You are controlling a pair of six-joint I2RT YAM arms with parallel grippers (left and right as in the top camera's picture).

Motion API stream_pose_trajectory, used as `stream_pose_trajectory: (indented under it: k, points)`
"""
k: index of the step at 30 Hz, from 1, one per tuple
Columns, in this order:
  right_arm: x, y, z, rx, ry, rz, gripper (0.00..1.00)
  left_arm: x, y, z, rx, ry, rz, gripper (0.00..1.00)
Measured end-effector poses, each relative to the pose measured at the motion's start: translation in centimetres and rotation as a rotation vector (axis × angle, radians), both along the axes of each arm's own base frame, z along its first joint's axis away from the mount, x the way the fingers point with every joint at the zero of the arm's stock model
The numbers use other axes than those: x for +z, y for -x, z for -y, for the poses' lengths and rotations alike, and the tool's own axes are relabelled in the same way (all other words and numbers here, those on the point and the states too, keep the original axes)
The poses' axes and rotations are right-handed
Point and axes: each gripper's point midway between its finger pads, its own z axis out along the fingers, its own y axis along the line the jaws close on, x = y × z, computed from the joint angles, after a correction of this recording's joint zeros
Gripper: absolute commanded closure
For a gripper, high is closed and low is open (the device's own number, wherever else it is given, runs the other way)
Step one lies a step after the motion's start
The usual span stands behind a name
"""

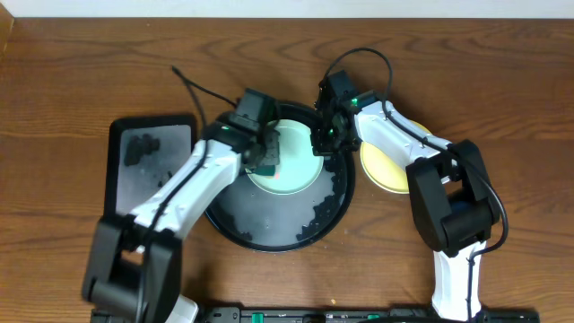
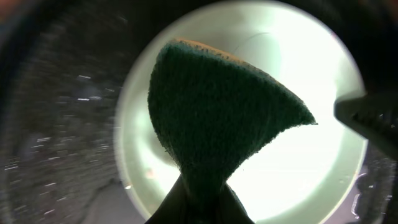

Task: Clean dirty plates on tray and stack at the side
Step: 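Scrub the pale green plate with the sponge in the left gripper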

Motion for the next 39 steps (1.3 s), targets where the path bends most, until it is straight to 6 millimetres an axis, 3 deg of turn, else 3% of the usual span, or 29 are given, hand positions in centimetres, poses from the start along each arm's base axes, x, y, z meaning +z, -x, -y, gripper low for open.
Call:
stream_pose_trajectory:
  k: [7,12,19,25,28,34,39]
  points:
    - [0.0,0.0,0.0,-0.003,-0.001,-0.001,0.99,-4.7,0.9,0.2,0.015,-0.036,-0.12,0.92]
    - [0.0,0.0,0.0,-0.003,-0.001,-0.001,0.99,-4.8,0.8,0.7,-0.015,-0.019,-0.12,0.93]
    - [0.0,0.0,0.0,-0.004,-0.001,-0.001,0.99,-4.3,1.6,3.6,-0.272,0.092,-0.12,0.92]
    - [0.0,0.0,0.0,-0.006,-0.001,-0.002,0.99,-4.1,1.8,4.4,-0.352,0.12,-0.109,0.93]
    - [0.0,0.0,0.0,-0.006,-0.001,-0.002,0.99,-4.3,1.3,3.6,-0.306,0.077,-0.098,0.93]
    - [0.0,0.0,0.0,-0.005,-0.002,-0.003,0.99,-4.6,-0.6,-1.0,0.043,-0.107,-0.051,0.93]
    - [0.0,0.2,-0.3,0.001,-0.009,-0.006,0.99,-4.4,-1.1,-2.4,0.191,-0.145,-0.02,0.93]
